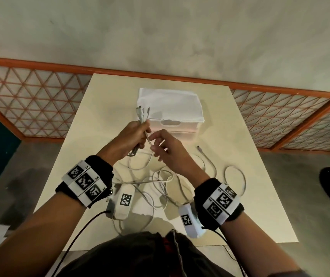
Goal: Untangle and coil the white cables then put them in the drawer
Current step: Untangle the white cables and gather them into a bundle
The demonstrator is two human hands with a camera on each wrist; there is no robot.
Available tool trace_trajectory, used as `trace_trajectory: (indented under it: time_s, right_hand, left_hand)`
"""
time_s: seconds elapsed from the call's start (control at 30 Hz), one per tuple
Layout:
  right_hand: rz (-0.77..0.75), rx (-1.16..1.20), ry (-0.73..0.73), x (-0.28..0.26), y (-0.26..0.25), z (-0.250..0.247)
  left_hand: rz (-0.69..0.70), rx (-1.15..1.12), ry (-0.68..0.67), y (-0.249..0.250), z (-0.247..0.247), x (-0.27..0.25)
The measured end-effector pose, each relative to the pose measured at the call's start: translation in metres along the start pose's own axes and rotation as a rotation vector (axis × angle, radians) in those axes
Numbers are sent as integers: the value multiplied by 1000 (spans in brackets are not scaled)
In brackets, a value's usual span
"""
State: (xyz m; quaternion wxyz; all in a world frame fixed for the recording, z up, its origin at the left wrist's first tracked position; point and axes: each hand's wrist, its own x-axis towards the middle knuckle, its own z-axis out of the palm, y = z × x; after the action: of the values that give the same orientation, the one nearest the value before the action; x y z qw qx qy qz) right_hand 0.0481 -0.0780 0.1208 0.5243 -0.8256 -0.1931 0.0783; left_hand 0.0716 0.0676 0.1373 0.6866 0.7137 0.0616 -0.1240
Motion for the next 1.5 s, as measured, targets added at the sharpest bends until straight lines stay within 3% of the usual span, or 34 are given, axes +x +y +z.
trace_trajectory:
  time_s: [0.1, 0.2, 0.27, 0.47, 0.53, 0.67, 0.8, 0.93, 1.07, 1.13, 1.23, 1.37, 1.43, 1.5]
  right_hand:
    - [29, 4, -24, -2, 6, -6]
    - [121, -78, -201, -12, 24, -27]
    - [212, -83, -282, -23, 41, -49]
    - [402, 74, -174, -50, 75, -97]
    - [384, 38, -170, -46, 68, -95]
    - [231, -106, -204, -23, 25, -79]
    - [27, -144, -111, 3, -26, -70]
    - [-104, -148, -18, 20, -54, -70]
    - [-90, -140, 48, 20, -48, -69]
    - [-61, -91, 40, 15, -40, -69]
    - [22, 19, -67, 1, -17, -68]
    - [207, 5, -356, -26, 35, -70]
    - [349, -70, -521, -38, 62, -68]
    - [411, -162, -585, -43, 84, -67]
  left_hand:
    - [66, 41, 148, -3, -8, 4]
    - [132, 73, 348, 2, -25, 9]
    - [158, -31, 451, 7, -40, 15]
    - [164, -136, 529, 7, -59, 25]
    - [159, -105, 472, 5, -55, 22]
    - [214, 75, 187, 10, -29, 4]
    - [305, 173, -64, 9, -7, -6]
    - [304, 154, -169, 12, -1, -16]
    - [311, 92, -221, 17, -7, -21]
    - [328, 130, -170, 19, -11, -20]
    - [399, 120, 41, 25, -19, -14]
    - [478, -89, 361, 31, -38, -4]
    - [501, -183, 460, 31, -46, 0]
    - [499, -161, 530, 26, -48, 2]
